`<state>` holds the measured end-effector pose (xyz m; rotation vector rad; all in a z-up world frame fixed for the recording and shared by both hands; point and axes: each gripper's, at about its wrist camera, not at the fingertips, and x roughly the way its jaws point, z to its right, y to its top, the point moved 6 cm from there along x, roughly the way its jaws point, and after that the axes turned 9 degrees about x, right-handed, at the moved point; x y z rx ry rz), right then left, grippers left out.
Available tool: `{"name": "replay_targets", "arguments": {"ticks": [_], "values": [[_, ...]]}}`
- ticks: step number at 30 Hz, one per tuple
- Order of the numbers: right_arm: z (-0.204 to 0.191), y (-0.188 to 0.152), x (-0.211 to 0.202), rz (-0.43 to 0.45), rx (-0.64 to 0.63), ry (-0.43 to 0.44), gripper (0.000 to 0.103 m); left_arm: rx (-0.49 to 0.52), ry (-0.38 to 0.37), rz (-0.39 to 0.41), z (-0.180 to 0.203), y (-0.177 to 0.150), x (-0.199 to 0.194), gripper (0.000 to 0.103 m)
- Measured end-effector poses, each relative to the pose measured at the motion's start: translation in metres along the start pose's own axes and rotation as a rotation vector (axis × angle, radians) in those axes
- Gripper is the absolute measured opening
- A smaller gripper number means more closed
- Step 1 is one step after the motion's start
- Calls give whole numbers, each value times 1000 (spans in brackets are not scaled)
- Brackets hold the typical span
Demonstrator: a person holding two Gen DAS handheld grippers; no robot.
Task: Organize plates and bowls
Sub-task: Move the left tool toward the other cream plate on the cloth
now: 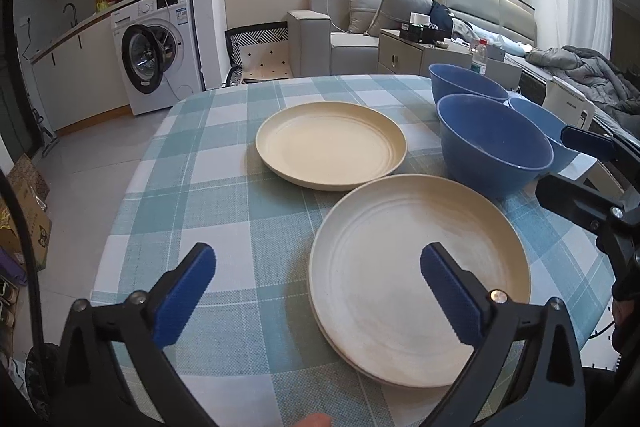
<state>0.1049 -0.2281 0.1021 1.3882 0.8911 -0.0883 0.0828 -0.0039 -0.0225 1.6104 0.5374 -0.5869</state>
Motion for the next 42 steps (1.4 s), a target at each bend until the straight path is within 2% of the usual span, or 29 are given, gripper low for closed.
{"name": "replay_targets", "arguments": {"ticks": [8, 17, 30, 42], "values": [[1, 15, -5, 25, -5, 7, 102, -27, 38, 19, -18, 13, -1, 103], [1, 27, 11, 6, -23, 18, 102, -44, 73, 41, -34, 31, 4, 103], [10, 41, 43, -21, -23, 13, 102, -70, 101, 0, -52, 43, 37, 103], [20, 45, 70, -55, -16, 34, 102, -75, 96, -50, -56, 49, 68, 103]]}}
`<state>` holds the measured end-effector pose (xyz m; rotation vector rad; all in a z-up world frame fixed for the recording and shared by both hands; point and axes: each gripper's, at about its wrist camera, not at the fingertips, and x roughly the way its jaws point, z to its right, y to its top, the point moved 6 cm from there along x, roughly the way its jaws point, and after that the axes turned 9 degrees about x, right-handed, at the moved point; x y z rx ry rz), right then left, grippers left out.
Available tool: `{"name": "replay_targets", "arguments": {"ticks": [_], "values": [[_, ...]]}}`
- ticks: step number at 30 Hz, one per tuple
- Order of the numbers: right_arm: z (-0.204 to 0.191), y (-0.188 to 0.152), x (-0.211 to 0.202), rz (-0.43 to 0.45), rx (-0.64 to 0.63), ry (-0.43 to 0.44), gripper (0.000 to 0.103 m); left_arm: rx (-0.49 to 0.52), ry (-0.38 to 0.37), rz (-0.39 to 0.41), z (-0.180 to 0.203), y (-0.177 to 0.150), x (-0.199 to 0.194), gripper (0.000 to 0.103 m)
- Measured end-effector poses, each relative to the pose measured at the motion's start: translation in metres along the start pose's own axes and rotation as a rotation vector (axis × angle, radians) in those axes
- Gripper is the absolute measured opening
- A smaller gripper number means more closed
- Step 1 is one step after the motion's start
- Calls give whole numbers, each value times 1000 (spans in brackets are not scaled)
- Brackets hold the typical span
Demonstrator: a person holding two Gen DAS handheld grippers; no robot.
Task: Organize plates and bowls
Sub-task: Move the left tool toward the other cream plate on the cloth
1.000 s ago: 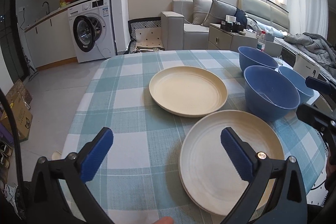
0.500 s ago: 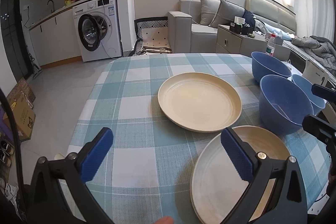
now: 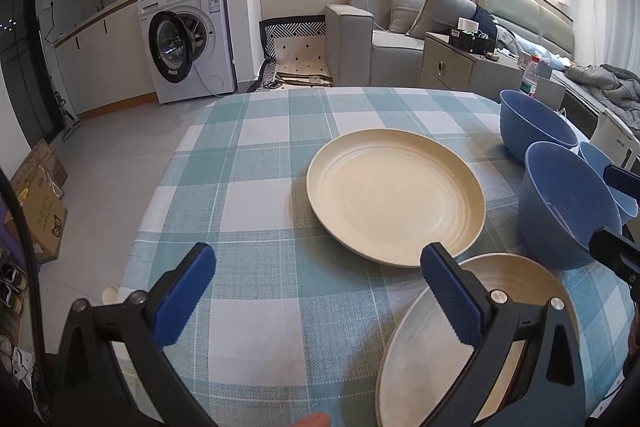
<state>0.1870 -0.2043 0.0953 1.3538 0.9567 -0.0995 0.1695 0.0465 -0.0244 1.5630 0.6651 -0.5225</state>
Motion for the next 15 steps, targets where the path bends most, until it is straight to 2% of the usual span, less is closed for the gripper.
{"name": "replay_targets", "arguments": {"ticks": [15], "values": [[23, 3, 27, -39, 30, -14, 102, 20, 12, -96, 5, 7, 49, 103]]}}
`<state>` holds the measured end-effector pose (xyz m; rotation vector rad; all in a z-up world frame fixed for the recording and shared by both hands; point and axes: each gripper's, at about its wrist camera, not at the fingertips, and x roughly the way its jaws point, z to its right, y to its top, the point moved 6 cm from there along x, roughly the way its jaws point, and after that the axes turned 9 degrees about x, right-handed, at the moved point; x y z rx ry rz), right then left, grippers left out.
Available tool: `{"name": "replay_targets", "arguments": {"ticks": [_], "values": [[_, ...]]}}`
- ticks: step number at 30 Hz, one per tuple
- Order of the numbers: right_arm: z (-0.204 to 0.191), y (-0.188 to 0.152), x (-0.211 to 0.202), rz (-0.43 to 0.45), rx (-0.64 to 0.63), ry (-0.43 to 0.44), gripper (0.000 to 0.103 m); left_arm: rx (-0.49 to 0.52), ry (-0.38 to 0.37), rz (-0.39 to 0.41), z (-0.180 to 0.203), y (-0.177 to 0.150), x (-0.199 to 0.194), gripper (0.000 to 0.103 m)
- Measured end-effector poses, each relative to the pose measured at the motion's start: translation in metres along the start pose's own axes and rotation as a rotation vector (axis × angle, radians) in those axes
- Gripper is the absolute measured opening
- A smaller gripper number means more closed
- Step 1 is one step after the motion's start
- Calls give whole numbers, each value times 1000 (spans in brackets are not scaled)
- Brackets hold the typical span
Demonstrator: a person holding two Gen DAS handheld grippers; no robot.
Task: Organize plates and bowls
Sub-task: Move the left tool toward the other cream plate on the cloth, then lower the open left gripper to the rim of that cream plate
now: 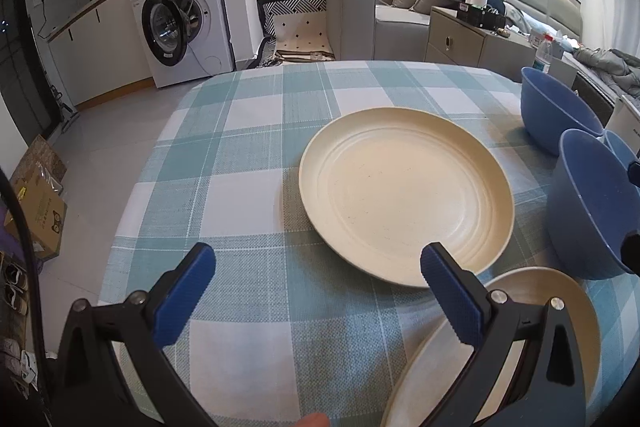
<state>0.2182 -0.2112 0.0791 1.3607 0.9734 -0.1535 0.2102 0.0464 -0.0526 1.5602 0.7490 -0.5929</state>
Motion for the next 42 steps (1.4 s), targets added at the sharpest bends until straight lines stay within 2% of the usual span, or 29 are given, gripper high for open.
{"name": "replay_targets", "arguments": {"ticks": [12, 25, 42], "values": [[5, -2, 7, -13, 2, -27, 102, 14, 7, -47, 1, 2, 26, 103], [4, -2, 6, -20, 4, -45, 102, 36, 92, -90, -13, -4, 42, 103], [7, -1, 9, -27, 1, -60, 102, 12, 105, -86, -30, -18, 34, 103]]}}
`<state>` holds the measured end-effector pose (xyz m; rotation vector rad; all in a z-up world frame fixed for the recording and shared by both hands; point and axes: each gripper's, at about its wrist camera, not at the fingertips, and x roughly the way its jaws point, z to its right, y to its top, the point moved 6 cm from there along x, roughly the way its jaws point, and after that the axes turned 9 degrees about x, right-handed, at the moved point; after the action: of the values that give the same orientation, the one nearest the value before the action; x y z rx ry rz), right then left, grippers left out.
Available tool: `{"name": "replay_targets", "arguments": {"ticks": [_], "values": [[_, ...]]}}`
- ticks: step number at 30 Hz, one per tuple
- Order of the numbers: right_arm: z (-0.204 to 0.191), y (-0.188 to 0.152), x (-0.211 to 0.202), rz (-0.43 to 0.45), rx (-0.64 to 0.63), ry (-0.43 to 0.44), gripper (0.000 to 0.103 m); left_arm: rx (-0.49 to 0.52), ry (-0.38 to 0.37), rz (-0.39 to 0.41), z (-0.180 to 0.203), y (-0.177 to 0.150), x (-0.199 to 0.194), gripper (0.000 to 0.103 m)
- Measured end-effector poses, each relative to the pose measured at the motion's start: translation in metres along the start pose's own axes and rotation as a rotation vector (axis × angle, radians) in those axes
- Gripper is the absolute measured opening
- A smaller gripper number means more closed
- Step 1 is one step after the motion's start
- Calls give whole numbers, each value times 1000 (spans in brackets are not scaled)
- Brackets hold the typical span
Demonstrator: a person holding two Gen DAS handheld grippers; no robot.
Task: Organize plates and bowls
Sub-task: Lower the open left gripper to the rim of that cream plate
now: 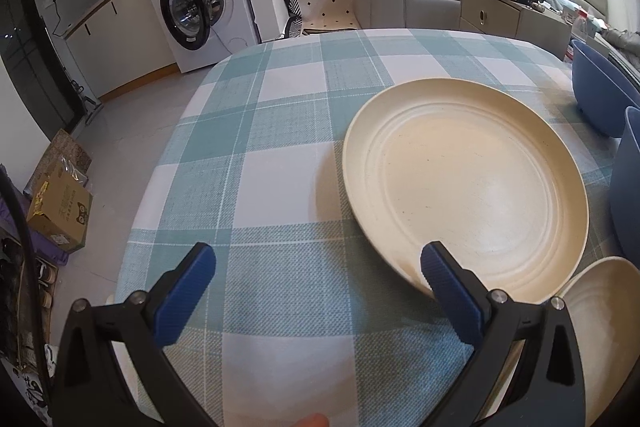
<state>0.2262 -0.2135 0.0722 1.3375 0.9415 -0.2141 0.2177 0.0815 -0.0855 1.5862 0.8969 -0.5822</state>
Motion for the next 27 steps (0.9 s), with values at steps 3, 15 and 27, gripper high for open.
{"name": "replay_targets", "arguments": {"ticks": [3, 15, 27], "values": [[0, 0, 0, 0, -3, 0, 102, -13, 1, -2, -5, -5, -2, 103], [-17, -1, 4, -12, -26, 7, 102, -35, 7, -5, -18, -25, -12, 103], [-49, 8, 6, -16, -50, 37, 102, -70, -2, -3, -36, -37, -20, 103]]}}
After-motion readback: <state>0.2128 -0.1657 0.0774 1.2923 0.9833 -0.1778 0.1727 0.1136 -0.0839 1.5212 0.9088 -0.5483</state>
